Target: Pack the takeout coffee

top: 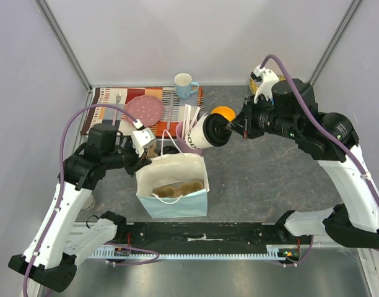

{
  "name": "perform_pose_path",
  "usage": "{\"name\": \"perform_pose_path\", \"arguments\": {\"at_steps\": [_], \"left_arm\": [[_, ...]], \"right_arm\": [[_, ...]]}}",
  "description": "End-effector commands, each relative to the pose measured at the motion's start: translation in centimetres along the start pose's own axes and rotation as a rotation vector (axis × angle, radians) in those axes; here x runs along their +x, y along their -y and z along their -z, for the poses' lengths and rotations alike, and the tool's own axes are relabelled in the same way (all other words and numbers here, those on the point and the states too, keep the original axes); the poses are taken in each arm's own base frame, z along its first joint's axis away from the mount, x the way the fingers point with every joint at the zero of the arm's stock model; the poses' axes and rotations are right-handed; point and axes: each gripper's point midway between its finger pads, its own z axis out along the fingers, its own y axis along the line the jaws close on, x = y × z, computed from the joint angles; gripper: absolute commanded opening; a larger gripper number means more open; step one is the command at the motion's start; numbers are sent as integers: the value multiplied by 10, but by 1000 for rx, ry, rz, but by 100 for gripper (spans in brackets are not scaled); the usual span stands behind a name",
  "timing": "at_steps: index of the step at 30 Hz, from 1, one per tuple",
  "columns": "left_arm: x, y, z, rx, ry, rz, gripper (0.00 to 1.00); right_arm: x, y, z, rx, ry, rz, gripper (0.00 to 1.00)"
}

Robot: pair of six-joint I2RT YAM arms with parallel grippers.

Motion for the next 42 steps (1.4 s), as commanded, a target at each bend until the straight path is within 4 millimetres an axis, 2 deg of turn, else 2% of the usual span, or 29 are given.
{"name": "perform_pose_path", "arguments": {"at_steps": [1, 7, 12, 21, 27, 31, 32, 34, 35, 39, 42], "left_arm": [[-12, -2, 0, 0, 48, -12, 2], [-12, -4, -2, -1, 44, -13, 2], [-13, -4, -2, -3, 47, -19, 2], [-20, -3, 2, -2, 66, -26, 2], [-17, -1, 3, 4, 62, -30, 2], [-18, -1, 4, -1, 65, -36, 2], [-18, -1, 4, -1, 67, -36, 2], [-18, -1, 4, -1, 65, -34, 2], [-17, -2, 4, -4, 64, -36, 2], [-18, -2, 5, -6, 65, -29, 2], [-18, -1, 3, 0, 64, -18, 2]], "right_arm": [[-13, -40, 2, -193, 19, 27, 0], [-14, -92, 0, -374, 0, 98, 0], [7, -120, -11, -439, -70, 170, 0], [40, -109, -35, -316, -162, 248, 0], [54, -83, -54, -156, -221, 292, 0], [74, -71, -63, -82, -306, 351, 0], [83, -72, -68, -74, -332, 377, 0], [86, -71, -70, -41, -337, 414, 0], [94, -78, -74, -42, -351, 449, 0], [96, -85, -76, 10, -324, 536, 0], [110, -95, -77, 7, -338, 615, 0]]}}
